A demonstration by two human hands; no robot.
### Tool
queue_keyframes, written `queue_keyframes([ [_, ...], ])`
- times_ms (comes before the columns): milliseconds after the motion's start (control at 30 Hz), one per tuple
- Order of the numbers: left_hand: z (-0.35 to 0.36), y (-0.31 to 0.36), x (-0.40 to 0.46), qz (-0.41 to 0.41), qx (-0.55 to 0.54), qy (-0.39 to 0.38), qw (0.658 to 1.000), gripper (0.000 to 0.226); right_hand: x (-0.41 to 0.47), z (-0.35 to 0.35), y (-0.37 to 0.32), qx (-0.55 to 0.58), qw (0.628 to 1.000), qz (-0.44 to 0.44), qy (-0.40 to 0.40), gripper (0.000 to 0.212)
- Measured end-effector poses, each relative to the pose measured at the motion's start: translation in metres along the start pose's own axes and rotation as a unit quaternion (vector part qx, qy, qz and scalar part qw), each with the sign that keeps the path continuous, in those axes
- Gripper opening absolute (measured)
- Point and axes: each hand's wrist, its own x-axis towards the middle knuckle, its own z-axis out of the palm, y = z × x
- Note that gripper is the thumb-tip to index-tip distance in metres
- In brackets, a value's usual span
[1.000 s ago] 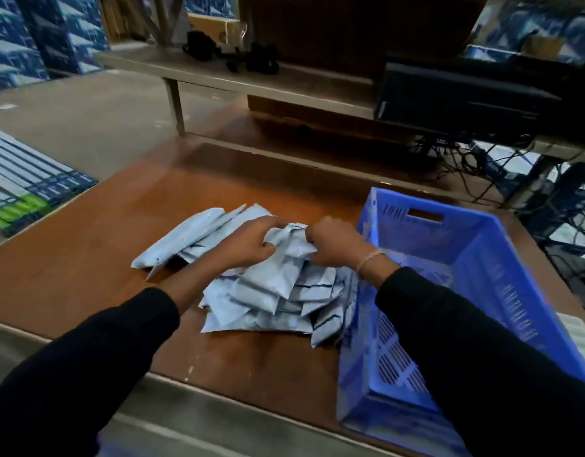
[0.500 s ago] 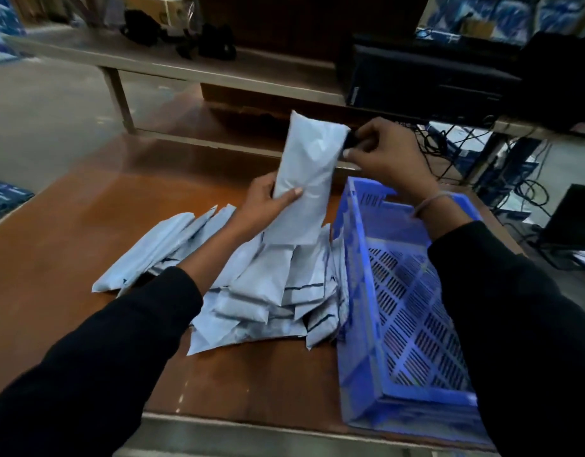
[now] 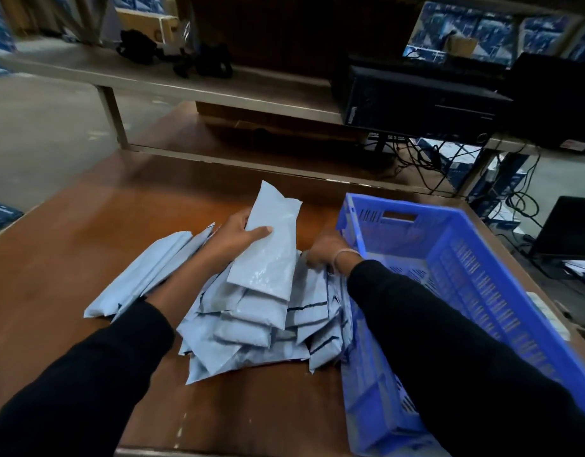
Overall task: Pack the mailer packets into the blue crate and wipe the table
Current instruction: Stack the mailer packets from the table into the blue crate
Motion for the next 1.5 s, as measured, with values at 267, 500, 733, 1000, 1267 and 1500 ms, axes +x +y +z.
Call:
queue_keyframes([
  [267, 0.002, -0.009, -0.004, -0.018, -0.009, 0.003, 1.000, 0.054, 0.002, -0.023, 0.008, 0.097, 0.986, 0.035, 0.134, 0.044],
  [500, 0.017, 0.005, 0.003, -0.056, -0.023, 0.034, 0.998, 0.051, -0.017, -0.108, 0.048, 0.357, 0.917, -0.046, 0.172, 0.044],
  [733, 0.047, 0.053, 0.005, -0.071, -0.230, -0.004, 0.971, 0.050, -0.021, -0.115, 0.048, 0.573, 0.812, -0.081, 0.076, 0.056],
  [1000, 0.062, 0.085, 0.022, 0.077, 0.045, -0.047, 0.995, 0.090, -0.010, -0.103, 0.080, 0.599, 0.792, -0.056, 0.108, 0.062],
  [1267, 0.098, 0.140, 0.055, 0.241, 0.285, -0.124, 0.920, 0.092, -0.018, -0.129, 0.163, 0.441, 0.854, -0.154, 0.228, 0.121],
  [1500, 0.163, 0.190, 0.088, 0.239, 0.372, -0.256, 0.860, 0.096, -0.035, -0.156, 0.247, 0.476, 0.850, -0.177, 0.141, 0.096],
])
